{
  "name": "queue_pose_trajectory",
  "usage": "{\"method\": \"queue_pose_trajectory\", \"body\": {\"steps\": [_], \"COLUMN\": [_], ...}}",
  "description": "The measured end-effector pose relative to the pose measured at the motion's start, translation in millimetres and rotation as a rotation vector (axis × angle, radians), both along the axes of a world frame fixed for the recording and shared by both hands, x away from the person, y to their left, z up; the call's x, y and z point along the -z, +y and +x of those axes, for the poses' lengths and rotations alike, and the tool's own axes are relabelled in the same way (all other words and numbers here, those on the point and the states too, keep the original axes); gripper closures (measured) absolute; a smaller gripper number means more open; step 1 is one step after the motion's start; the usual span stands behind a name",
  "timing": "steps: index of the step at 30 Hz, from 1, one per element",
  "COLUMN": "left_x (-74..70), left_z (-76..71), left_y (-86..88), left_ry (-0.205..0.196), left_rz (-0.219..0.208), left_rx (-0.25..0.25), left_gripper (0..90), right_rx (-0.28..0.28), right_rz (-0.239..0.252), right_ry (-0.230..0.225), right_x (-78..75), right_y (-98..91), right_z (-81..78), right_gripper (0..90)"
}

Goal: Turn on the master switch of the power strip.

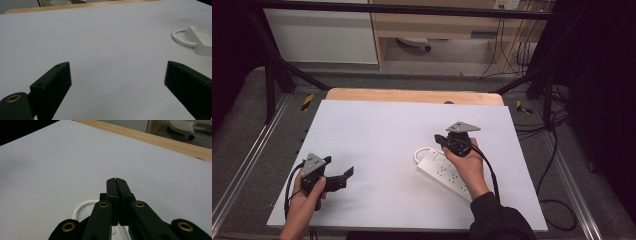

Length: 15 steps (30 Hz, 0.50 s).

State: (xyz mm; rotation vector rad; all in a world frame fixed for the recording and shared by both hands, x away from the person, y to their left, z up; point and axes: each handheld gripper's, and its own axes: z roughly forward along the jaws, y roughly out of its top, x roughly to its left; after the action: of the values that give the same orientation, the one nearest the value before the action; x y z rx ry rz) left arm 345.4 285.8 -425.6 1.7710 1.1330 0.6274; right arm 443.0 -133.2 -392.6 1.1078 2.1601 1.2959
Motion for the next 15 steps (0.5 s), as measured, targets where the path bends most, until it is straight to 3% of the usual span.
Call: {"method": "queue_pose_trajectory", "body": {"steps": [15], "left_x": [1.0], "left_z": [0.4], "left_y": [-2.0], "left_ry": [0.011], "left_rz": [0.01], "left_rx": [0.017], "left_gripper": [7.1], "right_rx": [-0.016], "right_rz": [-0.04], "right_ry": [0.041], "right_x": [10.4], "right_y": [6.9], "right_z": [1.0], "right_gripper": [90.0]}}
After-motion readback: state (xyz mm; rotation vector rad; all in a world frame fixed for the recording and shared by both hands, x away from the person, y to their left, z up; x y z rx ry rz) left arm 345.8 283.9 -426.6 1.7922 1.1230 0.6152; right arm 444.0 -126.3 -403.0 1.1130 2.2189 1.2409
